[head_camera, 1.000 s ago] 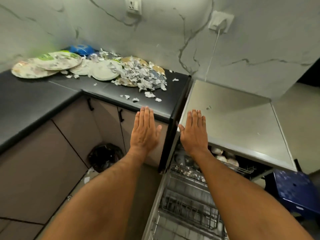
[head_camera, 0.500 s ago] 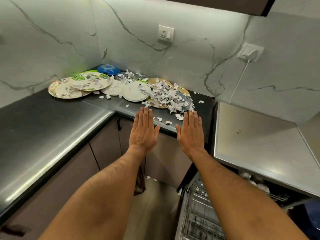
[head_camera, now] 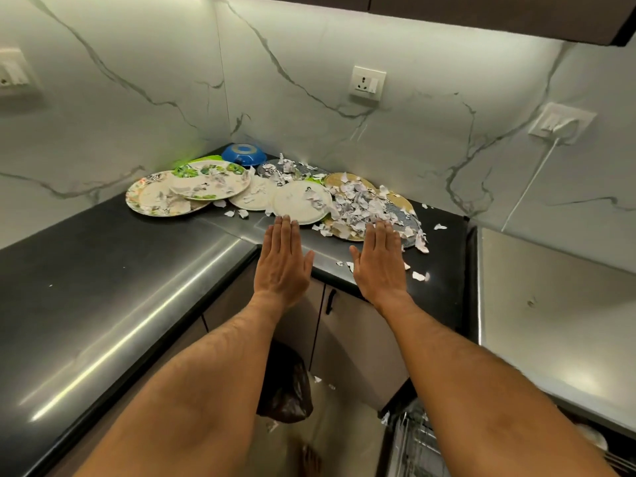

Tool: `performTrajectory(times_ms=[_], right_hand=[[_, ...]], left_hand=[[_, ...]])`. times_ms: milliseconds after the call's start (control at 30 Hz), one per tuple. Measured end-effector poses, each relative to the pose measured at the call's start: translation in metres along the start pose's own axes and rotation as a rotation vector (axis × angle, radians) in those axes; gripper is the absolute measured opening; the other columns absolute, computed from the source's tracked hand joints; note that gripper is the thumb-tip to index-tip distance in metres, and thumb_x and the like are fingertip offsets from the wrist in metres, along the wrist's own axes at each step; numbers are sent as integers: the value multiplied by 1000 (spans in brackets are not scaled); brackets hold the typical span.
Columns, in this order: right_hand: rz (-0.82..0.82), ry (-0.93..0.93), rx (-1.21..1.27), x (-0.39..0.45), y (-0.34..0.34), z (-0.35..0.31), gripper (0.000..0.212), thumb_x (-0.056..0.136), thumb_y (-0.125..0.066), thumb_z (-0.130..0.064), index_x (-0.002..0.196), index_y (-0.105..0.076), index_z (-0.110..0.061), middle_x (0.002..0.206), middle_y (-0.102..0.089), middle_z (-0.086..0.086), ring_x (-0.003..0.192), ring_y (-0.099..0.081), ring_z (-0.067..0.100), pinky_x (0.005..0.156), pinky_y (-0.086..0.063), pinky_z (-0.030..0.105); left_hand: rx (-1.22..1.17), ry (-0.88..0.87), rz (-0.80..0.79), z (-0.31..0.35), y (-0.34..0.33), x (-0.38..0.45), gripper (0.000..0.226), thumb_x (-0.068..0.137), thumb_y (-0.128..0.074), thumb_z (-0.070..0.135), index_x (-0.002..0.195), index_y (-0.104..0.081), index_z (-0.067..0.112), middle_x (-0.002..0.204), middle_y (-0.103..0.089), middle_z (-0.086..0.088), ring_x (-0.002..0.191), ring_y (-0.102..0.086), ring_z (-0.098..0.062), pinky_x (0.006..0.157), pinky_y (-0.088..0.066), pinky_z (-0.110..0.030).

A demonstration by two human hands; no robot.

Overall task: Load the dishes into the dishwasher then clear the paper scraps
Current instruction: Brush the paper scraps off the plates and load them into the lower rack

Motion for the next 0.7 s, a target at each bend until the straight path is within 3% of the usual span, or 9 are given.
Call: performTrajectory(times_ms=[433,600,700], right_hand=[[-2,74,64,172,-74,1,62,104,-43,-41,150,-29,-1,151,-34,23,143,-32,41,120,-28,54],[-63,61,71,223,-107,-6,63,103,-46,-39,149,-31,1,149,-38,25,141,-35,43,120,-29,53],[-88,45,66,244,-123,-16,63,104,-44,-40,151,-30,1,152,-36,26,144,-32,42,123,-26,51]], left_hand=[[23,73,-13,-42,-73,144,75,101,-40,43,156,-15,-2,163,-14,-22,153,-11,-32,126,-7,-45],[29,119,-96,-69,-111,187,76,101,-18,49,157,-7,-1,165,-7,-22,154,-5,-31,126,-4,-45],[19,123,-108,-88,-128,210,75,102,-20,48,158,-7,0,165,-6,-21,155,-3,-31,126,1,-43]])
Point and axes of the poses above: each hand's wrist, its own x-axis towards the middle knuckle, its own y-axis out of the back of the hand, z = x × y, the point moved 3 cm from there along x, towards the middle knuckle
